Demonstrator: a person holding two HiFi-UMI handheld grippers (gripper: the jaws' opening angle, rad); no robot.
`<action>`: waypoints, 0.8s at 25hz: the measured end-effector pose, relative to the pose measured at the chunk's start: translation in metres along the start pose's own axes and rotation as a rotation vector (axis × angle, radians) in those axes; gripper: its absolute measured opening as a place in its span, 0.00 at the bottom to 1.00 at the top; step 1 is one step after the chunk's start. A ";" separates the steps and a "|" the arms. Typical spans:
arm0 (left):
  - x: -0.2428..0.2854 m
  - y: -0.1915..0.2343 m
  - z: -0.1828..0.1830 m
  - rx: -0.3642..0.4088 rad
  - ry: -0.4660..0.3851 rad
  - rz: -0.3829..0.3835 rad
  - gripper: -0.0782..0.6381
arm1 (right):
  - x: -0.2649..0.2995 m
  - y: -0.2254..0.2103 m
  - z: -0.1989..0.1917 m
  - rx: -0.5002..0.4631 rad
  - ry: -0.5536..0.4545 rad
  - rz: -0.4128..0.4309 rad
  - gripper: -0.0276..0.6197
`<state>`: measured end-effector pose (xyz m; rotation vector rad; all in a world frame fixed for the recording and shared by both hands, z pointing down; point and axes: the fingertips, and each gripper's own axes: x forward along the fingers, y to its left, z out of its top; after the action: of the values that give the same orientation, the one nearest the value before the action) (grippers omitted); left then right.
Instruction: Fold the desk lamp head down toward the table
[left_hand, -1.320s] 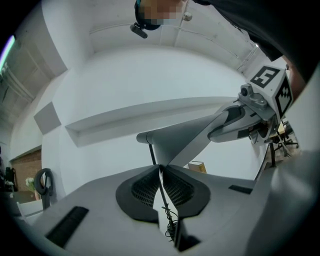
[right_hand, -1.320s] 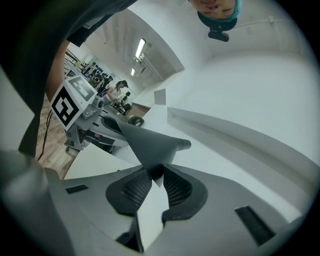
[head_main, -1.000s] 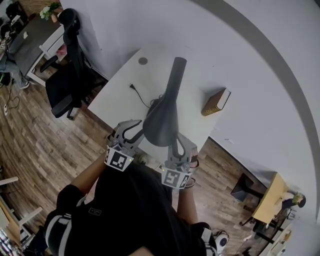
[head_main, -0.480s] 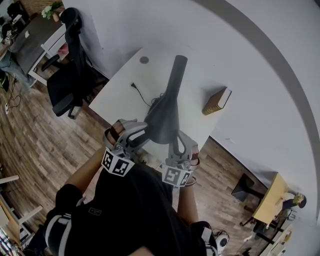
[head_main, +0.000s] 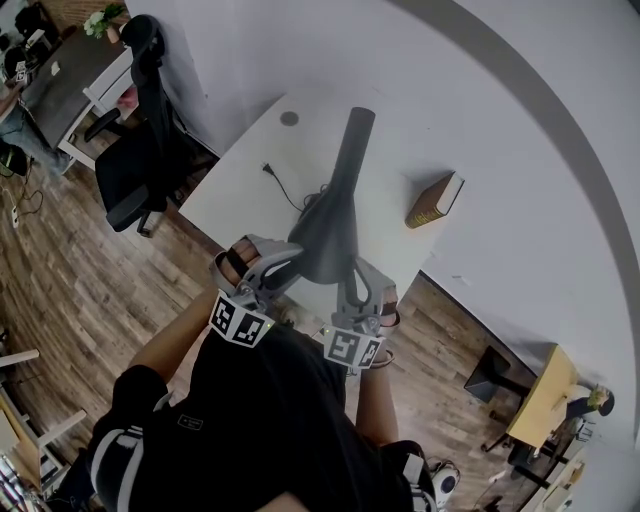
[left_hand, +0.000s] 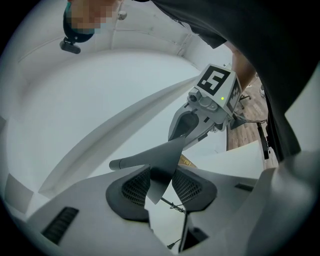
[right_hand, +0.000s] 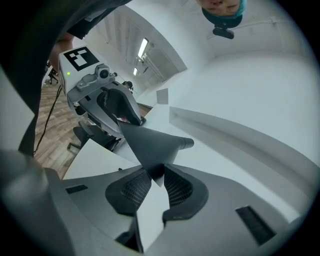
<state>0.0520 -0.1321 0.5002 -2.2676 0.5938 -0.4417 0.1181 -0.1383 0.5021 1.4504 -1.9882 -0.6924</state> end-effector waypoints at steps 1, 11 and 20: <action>0.001 -0.002 -0.003 0.006 0.004 0.001 0.32 | 0.001 0.002 -0.002 -0.010 0.004 0.002 0.18; 0.011 -0.018 -0.026 0.078 -0.003 0.061 0.32 | 0.013 0.020 -0.025 -0.133 0.045 0.025 0.22; 0.027 -0.032 -0.052 0.169 0.049 0.142 0.33 | 0.029 0.033 -0.048 -0.214 0.072 0.017 0.25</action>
<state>0.0588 -0.1561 0.5618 -2.0444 0.7106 -0.4605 0.1232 -0.1603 0.5627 1.3109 -1.8095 -0.8069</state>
